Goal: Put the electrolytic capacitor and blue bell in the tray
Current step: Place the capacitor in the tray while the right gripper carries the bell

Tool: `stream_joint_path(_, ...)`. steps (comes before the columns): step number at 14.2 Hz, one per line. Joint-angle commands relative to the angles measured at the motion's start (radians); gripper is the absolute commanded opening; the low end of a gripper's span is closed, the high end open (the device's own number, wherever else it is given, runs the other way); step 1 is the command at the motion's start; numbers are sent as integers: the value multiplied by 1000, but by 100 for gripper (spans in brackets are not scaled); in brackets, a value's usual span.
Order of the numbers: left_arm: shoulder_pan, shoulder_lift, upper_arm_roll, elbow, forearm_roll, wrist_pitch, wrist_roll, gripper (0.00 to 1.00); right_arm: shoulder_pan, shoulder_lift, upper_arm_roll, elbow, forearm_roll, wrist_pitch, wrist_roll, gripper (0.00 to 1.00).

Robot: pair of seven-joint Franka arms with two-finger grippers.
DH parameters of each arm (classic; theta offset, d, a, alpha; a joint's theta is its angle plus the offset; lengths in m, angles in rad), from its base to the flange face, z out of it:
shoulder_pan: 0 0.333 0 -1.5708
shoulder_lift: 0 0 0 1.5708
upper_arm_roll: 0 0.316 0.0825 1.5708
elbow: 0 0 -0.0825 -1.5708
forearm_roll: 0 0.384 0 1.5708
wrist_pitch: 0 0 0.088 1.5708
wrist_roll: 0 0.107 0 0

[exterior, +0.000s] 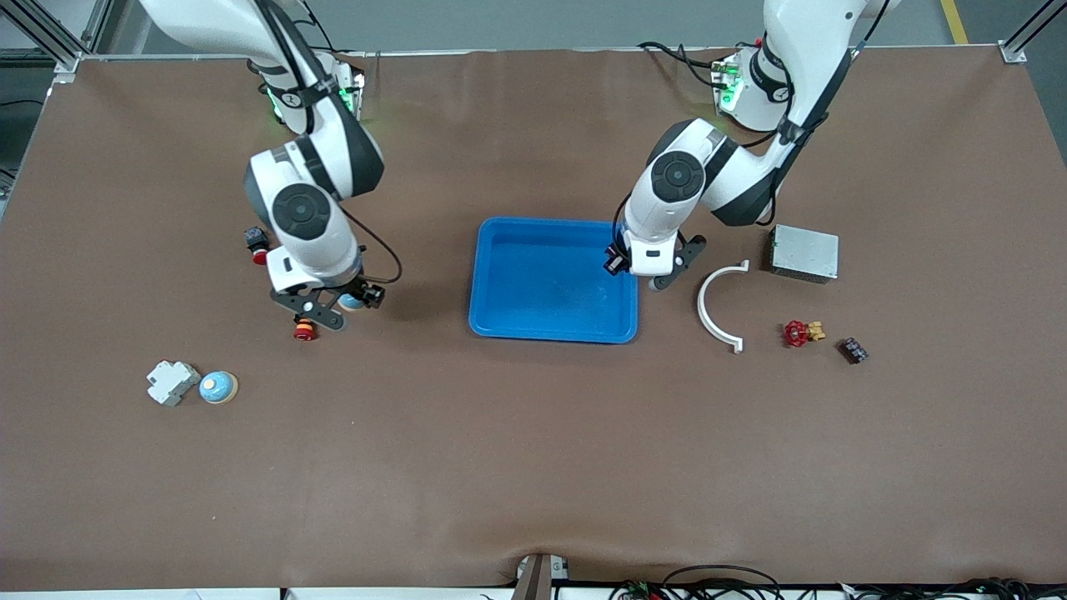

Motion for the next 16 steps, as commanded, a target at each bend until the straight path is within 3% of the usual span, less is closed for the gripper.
stream_joint_path(1,-20,47,4,26,5,-6,-17,0,44,-1,-8,23,-18,-16,103,0)
stream_joint_path(5,-28,85,3,35,5,-5,-19,0,173,20,-7,49,-17,-12,305,0)
stream_joint_path(6,-37,98,3,46,5,-6,-17,9,199,28,-7,61,-17,-13,349,0)
stream_joint_path(7,-43,107,6,52,5,-5,-19,32,219,41,-7,74,-17,-13,380,0)
stream_joint_path(8,-43,112,6,61,5,-6,-17,85,235,48,-5,83,-2,-12,402,0)
stream_joint_path(9,-40,113,7,63,5,-8,-14,100,255,61,-7,92,32,-12,411,0)
stream_joint_path(12,-25,93,9,104,7,-41,-14,100,304,120,-8,150,90,-22,469,0)
stream_joint_path(16,-8,49,51,271,7,-283,-2,100,354,232,-8,244,90,-22,566,0)
